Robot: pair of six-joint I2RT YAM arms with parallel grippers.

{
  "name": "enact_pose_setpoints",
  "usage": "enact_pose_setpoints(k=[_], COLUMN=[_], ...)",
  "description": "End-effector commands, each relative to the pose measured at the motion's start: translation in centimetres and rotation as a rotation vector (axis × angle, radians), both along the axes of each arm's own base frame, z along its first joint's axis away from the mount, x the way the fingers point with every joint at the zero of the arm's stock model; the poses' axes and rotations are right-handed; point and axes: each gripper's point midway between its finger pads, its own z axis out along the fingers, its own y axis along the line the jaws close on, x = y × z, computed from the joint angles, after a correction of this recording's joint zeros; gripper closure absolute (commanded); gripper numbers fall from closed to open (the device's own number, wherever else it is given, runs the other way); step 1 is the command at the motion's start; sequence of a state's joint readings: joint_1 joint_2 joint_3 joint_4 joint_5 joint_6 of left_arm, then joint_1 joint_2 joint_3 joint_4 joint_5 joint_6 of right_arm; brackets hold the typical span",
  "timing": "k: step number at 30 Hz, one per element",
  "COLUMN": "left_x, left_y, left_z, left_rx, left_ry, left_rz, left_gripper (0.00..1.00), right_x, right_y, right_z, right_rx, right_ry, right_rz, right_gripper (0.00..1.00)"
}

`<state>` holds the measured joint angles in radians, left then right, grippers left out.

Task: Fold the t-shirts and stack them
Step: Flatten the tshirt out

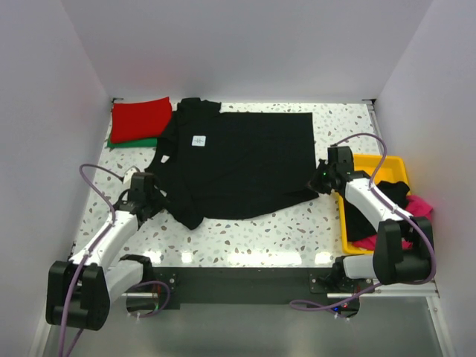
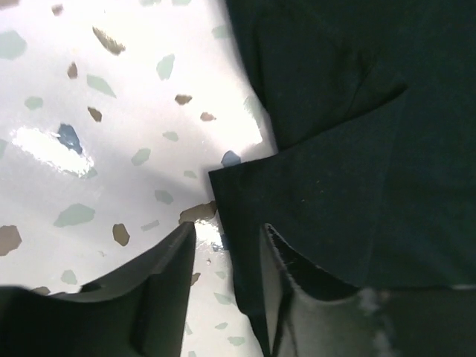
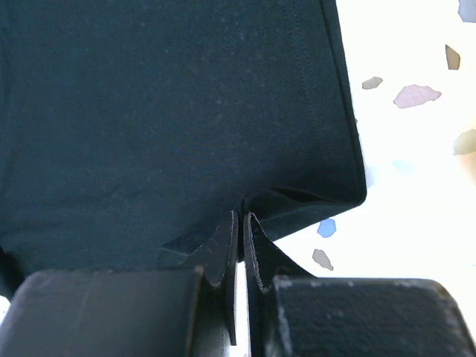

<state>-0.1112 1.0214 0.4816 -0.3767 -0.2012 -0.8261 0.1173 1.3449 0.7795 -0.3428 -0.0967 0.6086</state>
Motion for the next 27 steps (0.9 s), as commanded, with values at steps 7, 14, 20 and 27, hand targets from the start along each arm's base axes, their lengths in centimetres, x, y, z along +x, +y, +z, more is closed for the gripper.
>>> enact_pose_setpoints(k=[7, 14, 20, 27], left_x=[0.9, 1.9, 1.2, -2.6], left_y=[-0.4, -0.7, 0.0, 1.2], left_z=[-1.7, -2.6, -0.6, 2.0], left_rx=[-0.044, -0.051, -0.027, -0.029], left_ry=[0.008, -0.002, -0.042, -0.069], left_rz=[0.029, 0.024, 0.036, 0.126], left_gripper=[0.50, 0.75, 1.00, 1.00], right_x=[0.5, 0.4, 0.2, -0.5], right_y=[-0.1, -0.2, -0.3, -0.4], right_z=[1.4, 1.5, 1.6, 0.9], right_rx=[-0.003, -0.011, -0.015, -0.011], right_ry=[-0.058, -0.060, -0.064, -0.048], right_rz=[0.013, 0.010, 0.010, -0.002], right_gripper=[1.00, 1.00, 1.00, 1.00])
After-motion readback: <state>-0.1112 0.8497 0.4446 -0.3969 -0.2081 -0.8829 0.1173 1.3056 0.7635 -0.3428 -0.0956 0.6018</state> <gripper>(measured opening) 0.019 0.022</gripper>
